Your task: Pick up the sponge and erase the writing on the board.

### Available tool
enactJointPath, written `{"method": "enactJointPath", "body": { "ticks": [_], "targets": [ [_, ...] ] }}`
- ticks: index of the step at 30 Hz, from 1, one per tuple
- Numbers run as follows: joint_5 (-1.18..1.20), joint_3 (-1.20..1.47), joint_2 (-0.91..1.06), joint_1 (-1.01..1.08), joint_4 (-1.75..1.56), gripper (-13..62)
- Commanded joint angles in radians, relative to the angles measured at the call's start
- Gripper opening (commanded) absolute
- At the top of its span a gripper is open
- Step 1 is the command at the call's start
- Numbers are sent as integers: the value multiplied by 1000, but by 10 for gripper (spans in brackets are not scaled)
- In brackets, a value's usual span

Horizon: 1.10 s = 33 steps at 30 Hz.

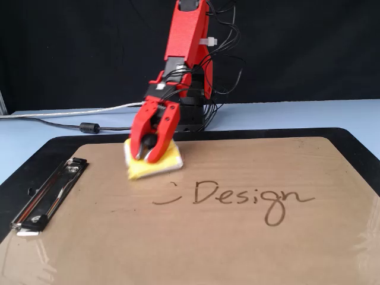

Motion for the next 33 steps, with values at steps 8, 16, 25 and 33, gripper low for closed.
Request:
{"method": "enactJointPath", "body": {
  "ticks": [8, 16, 25, 33],
  "targets": [
    [-81, 245, 207, -86, -58, -79],
    [-160, -241, -301, -170, -87, -79],
    [-161, 264, 273, -175, 2, -79],
    [-161, -299, -321, -202, -37, -80]
  ]
}}
